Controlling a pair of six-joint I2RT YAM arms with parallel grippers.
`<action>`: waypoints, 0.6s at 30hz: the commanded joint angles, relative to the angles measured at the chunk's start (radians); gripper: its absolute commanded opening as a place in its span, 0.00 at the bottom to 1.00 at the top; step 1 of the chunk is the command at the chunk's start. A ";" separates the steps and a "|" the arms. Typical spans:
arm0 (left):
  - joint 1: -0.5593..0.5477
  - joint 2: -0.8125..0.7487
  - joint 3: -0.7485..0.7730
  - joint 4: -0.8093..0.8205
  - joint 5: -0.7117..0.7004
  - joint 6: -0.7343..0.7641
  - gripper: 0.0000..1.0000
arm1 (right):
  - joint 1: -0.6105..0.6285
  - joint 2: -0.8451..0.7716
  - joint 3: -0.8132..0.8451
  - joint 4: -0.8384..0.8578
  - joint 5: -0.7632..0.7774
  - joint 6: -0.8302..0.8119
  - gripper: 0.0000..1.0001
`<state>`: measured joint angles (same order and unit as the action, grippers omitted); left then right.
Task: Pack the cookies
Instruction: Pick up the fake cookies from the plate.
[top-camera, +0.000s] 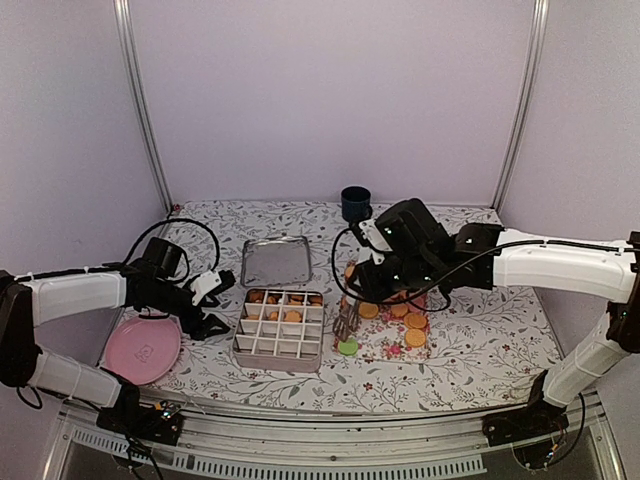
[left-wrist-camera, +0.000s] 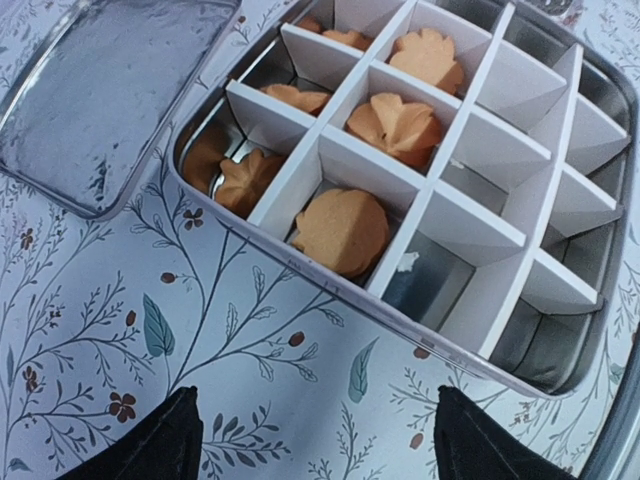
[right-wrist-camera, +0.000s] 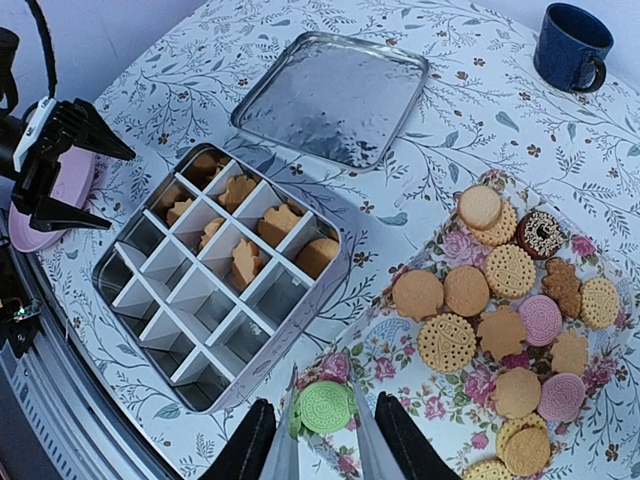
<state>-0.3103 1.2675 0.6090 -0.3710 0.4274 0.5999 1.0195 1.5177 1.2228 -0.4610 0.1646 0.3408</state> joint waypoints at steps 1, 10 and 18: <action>0.009 -0.016 0.023 -0.010 -0.012 0.015 0.81 | -0.002 -0.015 -0.029 0.043 0.032 0.009 0.35; 0.010 -0.016 0.032 -0.014 -0.015 0.017 0.80 | 0.027 0.008 -0.041 0.019 0.071 0.009 0.41; 0.010 -0.019 0.035 -0.019 -0.022 0.020 0.81 | 0.037 0.009 -0.059 0.034 0.030 0.023 0.41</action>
<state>-0.3092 1.2675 0.6224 -0.3805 0.4084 0.6033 1.0473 1.5215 1.1786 -0.4557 0.2050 0.3454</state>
